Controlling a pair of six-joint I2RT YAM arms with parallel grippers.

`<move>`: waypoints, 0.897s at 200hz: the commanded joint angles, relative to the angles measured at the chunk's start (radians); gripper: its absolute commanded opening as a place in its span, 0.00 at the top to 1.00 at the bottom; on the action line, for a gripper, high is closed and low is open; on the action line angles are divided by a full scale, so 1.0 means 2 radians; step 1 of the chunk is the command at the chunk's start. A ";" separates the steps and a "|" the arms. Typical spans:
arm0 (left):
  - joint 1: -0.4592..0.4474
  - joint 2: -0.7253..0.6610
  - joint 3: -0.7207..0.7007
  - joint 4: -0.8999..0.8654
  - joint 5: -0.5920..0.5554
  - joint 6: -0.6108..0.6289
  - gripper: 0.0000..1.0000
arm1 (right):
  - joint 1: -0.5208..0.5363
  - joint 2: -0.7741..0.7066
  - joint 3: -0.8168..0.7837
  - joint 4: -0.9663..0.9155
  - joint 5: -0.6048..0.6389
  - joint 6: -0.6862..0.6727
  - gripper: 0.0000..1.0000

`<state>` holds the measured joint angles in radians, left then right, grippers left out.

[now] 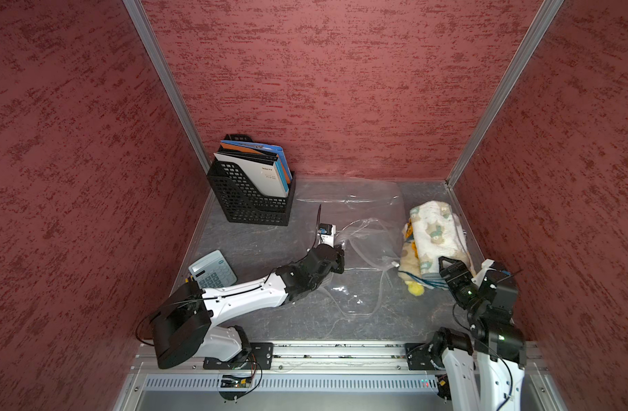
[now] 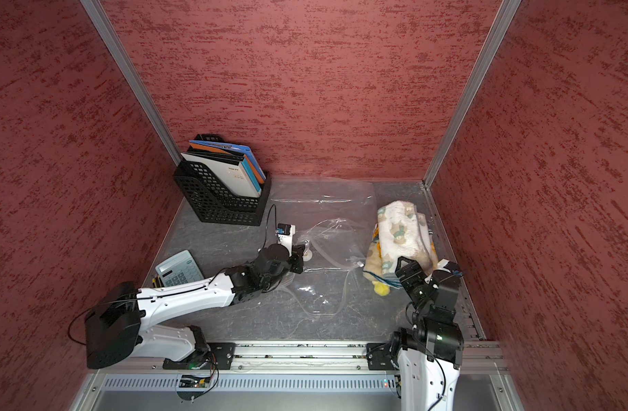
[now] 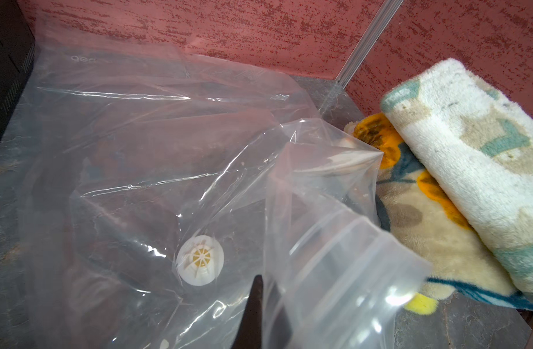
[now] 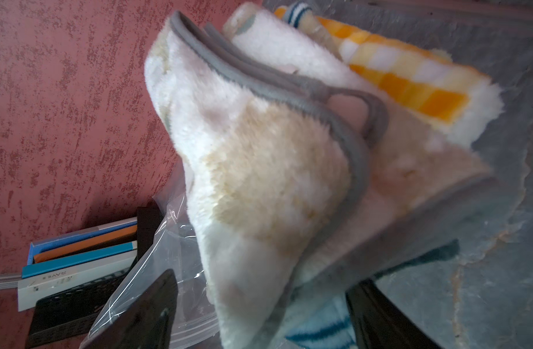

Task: Take the blanket out of the vacuum bag
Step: Place the blanket at the center of the board, then adjust the vacuum bag at the center of the board.

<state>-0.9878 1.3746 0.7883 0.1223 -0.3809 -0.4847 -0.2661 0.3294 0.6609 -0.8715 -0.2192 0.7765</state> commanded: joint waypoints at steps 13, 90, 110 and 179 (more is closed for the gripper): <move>-0.008 0.009 0.025 -0.018 -0.020 0.003 1.00 | 0.023 -0.010 0.064 -0.044 0.041 -0.030 0.12; -0.013 0.004 0.000 -0.086 -0.035 -0.054 0.87 | 0.049 -0.009 0.070 0.047 -0.050 -0.065 0.59; -0.019 -0.024 -0.022 -0.108 -0.032 -0.060 0.40 | 0.049 0.029 0.050 0.112 -0.098 -0.059 0.96; -0.074 -0.166 -0.037 -0.178 -0.061 0.006 0.00 | 0.131 0.205 0.097 0.236 -0.088 -0.110 1.00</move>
<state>-1.0946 1.1305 0.6930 -0.1677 -0.4553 -0.5495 -0.1013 0.6834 0.7837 -0.5320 -0.4393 0.6323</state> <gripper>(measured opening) 0.994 0.048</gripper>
